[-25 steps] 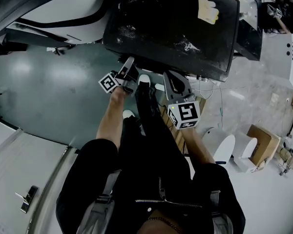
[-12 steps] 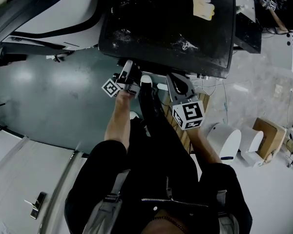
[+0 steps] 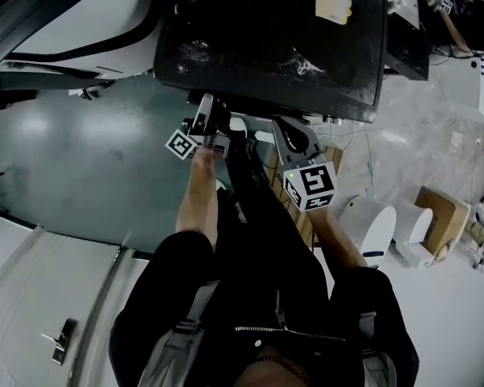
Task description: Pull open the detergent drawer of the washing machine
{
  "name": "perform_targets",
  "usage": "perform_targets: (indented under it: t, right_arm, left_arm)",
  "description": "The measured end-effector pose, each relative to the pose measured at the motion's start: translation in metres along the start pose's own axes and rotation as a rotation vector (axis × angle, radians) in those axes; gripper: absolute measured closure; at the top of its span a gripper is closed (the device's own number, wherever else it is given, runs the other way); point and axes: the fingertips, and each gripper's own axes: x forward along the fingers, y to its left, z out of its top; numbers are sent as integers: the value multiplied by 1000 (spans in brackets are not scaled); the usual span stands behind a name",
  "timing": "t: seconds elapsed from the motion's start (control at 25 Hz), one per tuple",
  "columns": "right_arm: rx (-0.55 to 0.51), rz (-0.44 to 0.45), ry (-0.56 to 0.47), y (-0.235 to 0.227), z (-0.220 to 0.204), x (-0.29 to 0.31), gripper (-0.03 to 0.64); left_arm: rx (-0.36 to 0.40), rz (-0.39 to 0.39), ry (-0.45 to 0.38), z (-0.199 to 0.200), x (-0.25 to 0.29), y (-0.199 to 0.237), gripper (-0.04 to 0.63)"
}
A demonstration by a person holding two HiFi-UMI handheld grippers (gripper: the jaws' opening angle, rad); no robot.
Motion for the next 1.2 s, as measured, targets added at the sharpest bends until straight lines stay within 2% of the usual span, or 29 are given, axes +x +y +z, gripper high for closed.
perform_targets:
  t: [0.36, 0.96, 1.2]
  right_arm:
    - [8, -18, 11, -3, -3, 0, 611]
    - [33, -57, 22, -12, -8, 0, 612]
    - [37, -48, 8, 1, -10, 1, 612]
  left_arm:
    - [-8, -15, 40, -2, -3, 0, 345]
    - [17, -35, 57, -5, -16, -10, 362]
    - [23, -21, 83, -6, -17, -7, 356]
